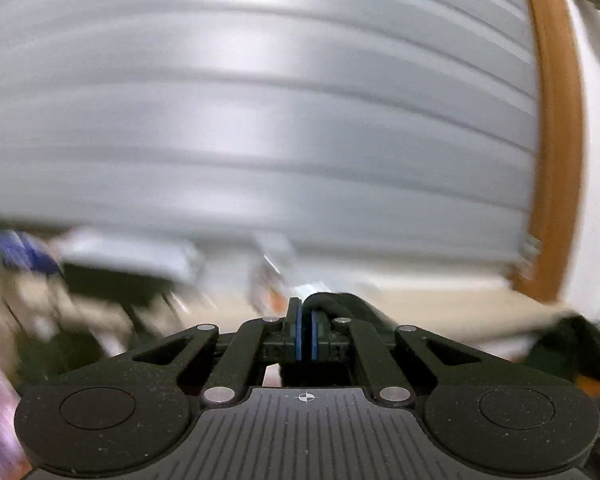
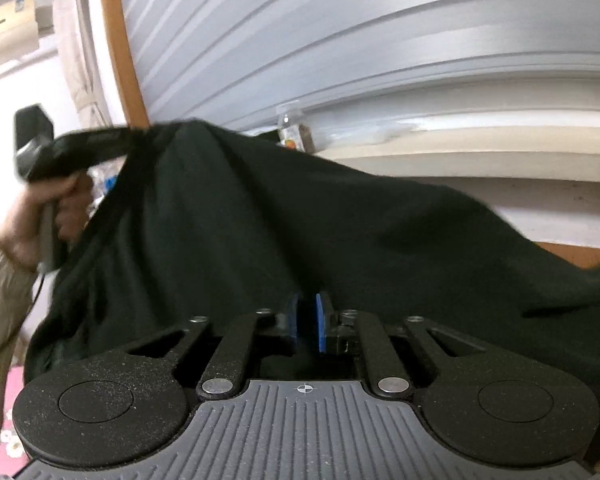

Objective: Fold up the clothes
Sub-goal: 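Lay the hoodie down and open both grippers over it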

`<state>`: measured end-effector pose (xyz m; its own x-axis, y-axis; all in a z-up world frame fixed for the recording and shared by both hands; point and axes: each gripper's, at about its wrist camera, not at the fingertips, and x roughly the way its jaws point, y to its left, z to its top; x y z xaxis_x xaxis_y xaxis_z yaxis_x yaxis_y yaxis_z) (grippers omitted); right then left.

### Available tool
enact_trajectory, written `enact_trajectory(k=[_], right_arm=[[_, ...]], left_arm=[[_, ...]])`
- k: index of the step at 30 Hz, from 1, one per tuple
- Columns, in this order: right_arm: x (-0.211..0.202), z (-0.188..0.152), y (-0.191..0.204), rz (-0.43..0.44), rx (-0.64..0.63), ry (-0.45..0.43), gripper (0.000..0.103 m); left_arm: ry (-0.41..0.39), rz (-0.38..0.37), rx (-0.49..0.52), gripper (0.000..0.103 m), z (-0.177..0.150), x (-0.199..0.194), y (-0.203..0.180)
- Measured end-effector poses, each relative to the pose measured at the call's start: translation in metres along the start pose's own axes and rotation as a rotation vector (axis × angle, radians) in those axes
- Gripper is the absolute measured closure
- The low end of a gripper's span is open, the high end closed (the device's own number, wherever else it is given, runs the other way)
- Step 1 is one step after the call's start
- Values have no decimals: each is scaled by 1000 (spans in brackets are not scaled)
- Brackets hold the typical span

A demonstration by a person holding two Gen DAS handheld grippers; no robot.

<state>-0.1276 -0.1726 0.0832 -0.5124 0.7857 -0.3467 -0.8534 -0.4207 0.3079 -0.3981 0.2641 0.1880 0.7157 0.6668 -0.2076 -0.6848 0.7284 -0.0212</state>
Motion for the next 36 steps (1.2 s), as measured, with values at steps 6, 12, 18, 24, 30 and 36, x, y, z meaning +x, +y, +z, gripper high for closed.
enact_trajectory(k=[6,12,18,24,30,36], right_arm=[[1,5,-7,-75,11,30,87],[-6,2,-22,-139,7,70,85],[-23,-9,-46,-264,-48,103,75],[-34,-29,-59,-299,-63,135,75],[-34,-31,-55,-301,-94,140,74],[-73,-33,-70,-348,-69,96,66]], left_arm=[[231,70,72,89,-16,64,13],[329,94,-37,54,-57,54,42],[288,72,-32,42,-46,36,45],[225,-28,-42,35,-25,30,5],[250,-157,-13,34,-27,54,-61],[309,-284,47,33,-53,96,-133]])
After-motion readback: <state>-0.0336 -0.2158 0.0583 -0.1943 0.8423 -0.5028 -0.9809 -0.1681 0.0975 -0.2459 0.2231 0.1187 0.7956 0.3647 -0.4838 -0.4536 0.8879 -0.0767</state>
